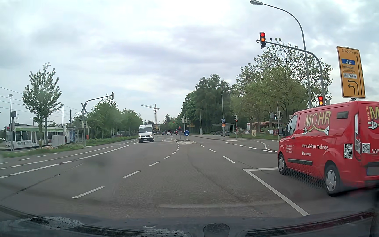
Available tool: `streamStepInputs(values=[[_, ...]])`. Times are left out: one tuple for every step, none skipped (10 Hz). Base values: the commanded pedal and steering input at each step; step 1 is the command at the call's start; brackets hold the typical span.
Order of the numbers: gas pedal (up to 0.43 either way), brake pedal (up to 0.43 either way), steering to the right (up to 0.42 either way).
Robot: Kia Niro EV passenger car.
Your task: Follow the waypoints while adhering to traffic rules and regulations
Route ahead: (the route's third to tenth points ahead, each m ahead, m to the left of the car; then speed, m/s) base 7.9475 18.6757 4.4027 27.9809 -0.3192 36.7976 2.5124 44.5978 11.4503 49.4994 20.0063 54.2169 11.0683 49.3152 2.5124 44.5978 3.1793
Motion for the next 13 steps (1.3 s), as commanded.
streamStepInputs(values=[[0.169, 0.000, -0.073], [0.169, 0.000, -0.095], [0.169, 0.000, -0.131], [0.169, 0.000, -0.168], [0.157, 0.000, -0.210], [0.150, 0.000, -0.240], [0.150, 0.000, -0.279], [0.150, 0.000, -0.312], [0.138, 0.000, -0.332], [0.130, 0.000, -0.355], [0.130, 0.000, -0.374], [0.130, 0.000, -0.386], [0.130, 0.000, -0.401]])
